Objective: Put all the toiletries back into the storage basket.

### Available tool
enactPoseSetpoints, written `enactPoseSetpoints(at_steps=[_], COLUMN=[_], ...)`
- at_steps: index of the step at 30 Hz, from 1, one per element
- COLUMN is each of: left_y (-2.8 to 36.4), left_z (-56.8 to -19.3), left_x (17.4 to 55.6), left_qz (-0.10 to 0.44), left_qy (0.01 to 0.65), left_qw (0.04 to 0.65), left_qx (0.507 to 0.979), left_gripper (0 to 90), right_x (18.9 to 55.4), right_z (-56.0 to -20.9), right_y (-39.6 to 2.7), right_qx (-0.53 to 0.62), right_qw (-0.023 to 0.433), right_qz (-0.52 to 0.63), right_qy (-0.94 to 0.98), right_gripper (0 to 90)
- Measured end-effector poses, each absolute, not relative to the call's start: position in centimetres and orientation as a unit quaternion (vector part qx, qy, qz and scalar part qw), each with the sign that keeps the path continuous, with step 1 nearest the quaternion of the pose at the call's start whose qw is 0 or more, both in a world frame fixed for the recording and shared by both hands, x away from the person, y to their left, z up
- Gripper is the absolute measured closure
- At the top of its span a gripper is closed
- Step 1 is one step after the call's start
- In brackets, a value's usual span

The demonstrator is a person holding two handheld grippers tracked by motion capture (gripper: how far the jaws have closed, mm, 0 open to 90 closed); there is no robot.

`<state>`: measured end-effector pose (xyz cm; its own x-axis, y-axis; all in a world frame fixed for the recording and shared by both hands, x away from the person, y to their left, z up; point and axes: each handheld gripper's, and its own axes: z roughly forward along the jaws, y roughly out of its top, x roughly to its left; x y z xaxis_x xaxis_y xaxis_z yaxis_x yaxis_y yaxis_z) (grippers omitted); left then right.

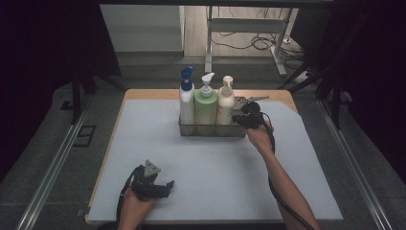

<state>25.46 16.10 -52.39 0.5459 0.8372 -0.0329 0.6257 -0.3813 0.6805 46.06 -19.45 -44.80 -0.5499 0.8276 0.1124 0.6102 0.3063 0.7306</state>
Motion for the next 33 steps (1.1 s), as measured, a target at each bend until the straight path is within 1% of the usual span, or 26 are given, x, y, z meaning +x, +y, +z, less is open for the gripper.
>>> enactPoseSetpoints(at_steps=[7, 12, 20, 33], left_y=[16.1, 16.1, 16.1, 16.1], left_z=[-52.4, -52.4, -52.4, -52.4], left_x=[25.5, 25.5, 25.4, 25.4], left_qz=[0.161, 0.161, 0.161, 0.161], left_qy=[0.449, 0.449, 0.449, 0.449], left_qw=[0.329, 0.329, 0.329, 0.33], left_qx=[0.815, 0.815, 0.815, 0.815], left_gripper=[10.6, 10.6, 10.7, 10.7], right_x=[46.0, 45.8, 45.3, 44.7], right_z=[-44.8, -44.7, -44.0, -43.5], right_y=[-19.5, -19.6, -20.0, -20.9], right_qx=[0.453, 0.452, 0.446, 0.449], right_qw=[0.146, 0.158, 0.166, 0.177], right_qz=[0.378, 0.374, 0.374, 0.369], right_qy=[0.794, 0.794, 0.796, 0.794], right_gripper=[88.9, 81.8, 74.8, 55.1])
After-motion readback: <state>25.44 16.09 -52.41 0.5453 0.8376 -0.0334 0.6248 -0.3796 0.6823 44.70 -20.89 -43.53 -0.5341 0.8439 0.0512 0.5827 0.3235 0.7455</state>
